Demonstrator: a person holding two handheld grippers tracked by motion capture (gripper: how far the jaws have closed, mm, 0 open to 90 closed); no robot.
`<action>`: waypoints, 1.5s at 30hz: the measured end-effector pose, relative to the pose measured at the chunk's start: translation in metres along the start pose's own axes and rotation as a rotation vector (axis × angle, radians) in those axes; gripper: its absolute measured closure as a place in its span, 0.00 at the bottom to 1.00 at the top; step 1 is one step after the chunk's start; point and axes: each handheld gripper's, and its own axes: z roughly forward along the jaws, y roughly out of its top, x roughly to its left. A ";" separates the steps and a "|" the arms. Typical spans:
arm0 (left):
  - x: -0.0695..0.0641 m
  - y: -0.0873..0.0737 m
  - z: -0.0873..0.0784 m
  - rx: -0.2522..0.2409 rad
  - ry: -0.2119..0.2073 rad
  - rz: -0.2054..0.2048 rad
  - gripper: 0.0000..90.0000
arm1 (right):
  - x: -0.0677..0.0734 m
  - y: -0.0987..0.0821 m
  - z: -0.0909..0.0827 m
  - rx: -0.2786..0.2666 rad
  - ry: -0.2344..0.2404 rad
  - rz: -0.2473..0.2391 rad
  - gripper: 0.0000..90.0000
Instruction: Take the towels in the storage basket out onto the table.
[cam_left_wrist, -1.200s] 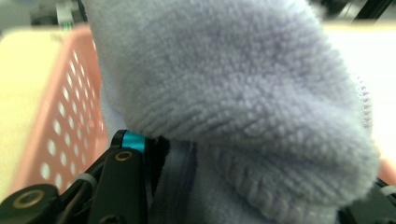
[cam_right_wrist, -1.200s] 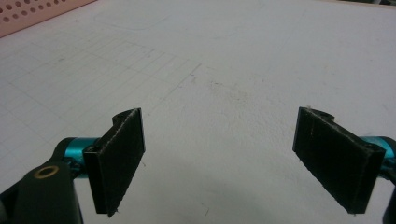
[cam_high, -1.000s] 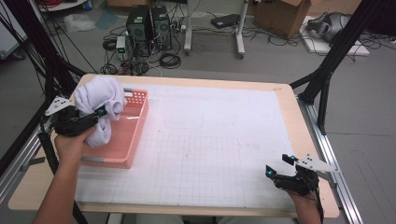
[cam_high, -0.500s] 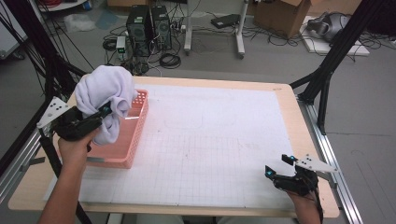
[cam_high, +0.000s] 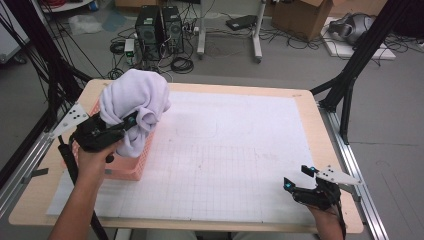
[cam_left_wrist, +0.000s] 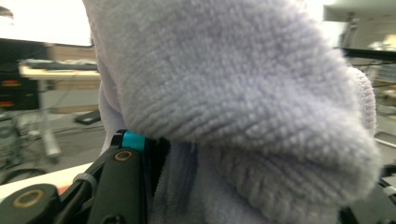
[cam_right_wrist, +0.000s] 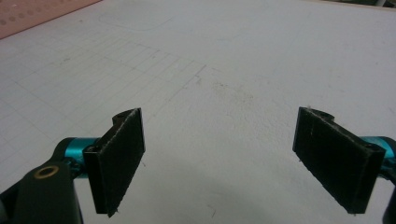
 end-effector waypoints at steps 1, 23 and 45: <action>-0.003 0.000 0.002 0.001 -0.019 -0.001 0.57 | 0.000 0.000 0.000 0.000 0.000 0.000 0.17; -0.078 -0.046 0.091 0.124 -0.268 -0.003 0.56 | 0.001 0.000 0.001 0.006 0.013 -0.003 0.17; -0.107 -0.121 0.157 0.393 -0.219 -0.002 0.53 | 0.001 0.001 0.006 0.014 0.018 -0.005 0.17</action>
